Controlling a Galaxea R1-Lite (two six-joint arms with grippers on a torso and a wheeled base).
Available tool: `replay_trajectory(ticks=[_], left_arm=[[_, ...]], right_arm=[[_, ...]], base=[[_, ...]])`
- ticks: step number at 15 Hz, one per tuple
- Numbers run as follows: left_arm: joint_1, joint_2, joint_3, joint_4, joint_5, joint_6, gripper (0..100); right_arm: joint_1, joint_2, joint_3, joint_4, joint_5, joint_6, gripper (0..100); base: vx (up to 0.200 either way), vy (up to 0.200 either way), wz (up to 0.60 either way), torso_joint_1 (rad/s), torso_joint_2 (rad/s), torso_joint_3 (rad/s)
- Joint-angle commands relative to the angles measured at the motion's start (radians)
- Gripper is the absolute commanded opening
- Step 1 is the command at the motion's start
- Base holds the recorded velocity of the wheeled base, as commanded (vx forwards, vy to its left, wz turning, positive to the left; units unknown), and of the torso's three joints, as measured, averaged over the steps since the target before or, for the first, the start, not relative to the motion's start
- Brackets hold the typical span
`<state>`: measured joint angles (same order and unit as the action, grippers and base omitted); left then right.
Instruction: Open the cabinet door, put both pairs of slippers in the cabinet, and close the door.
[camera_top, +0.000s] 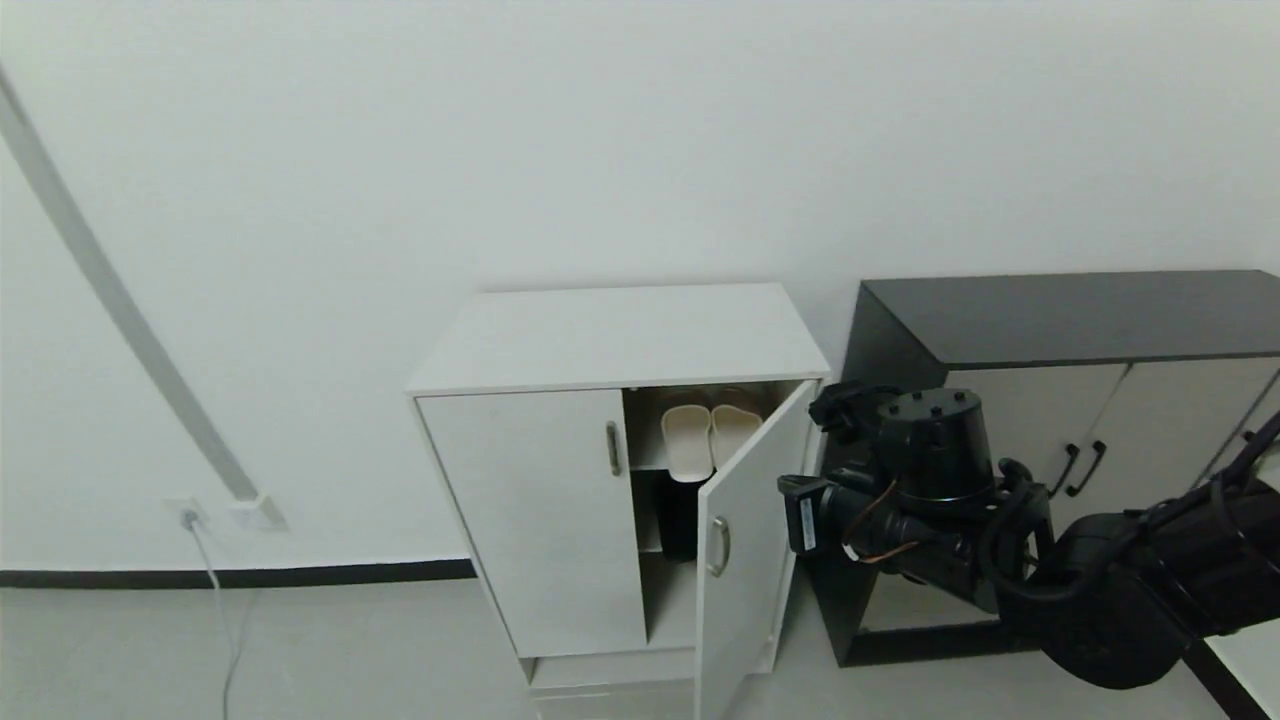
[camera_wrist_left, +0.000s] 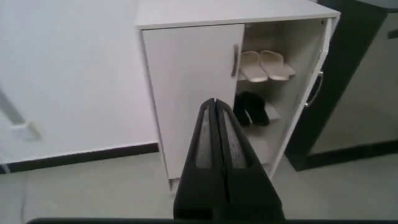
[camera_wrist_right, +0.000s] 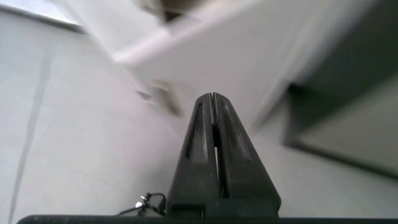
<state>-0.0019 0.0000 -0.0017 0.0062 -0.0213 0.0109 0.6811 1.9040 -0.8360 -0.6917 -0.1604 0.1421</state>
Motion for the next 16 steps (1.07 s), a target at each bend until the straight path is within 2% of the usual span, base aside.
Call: replay_trajectory(ticks=[1, 8, 14, 16], left_arm=[[-0.001, 0.0, 0.0, 0.0, 0.001, 0.0, 0], [-0.001, 0.0, 0.0, 0.0, 0.001, -0.002, 0], [-0.001, 0.0, 0.0, 0.0, 0.001, -0.002, 0], [-0.001, 0.0, 0.0, 0.0, 0.001, -0.002, 0]], right_arm=[[0.0, 0.003, 0.006, -0.012, 0.01, 0.001, 0], [-0.005, 0.013, 0.089, -0.097, 0.053, -0.032, 0], [-0.003, -0.016, 0.216, -0.149, 0.059, -0.042, 0], [0.005, -0.023, 0.273, -0.19, 0.065, -0.053, 0]], base=[[0.0, 0.0, 0.0, 0.0, 0.0, 0.0], [0.0, 0.0, 0.0, 0.0, 0.0, 0.0], [0.0, 0.0, 0.0, 0.0, 0.0, 0.0], [0.2, 0.0, 0.0, -0.002, 0.0, 0.002]])
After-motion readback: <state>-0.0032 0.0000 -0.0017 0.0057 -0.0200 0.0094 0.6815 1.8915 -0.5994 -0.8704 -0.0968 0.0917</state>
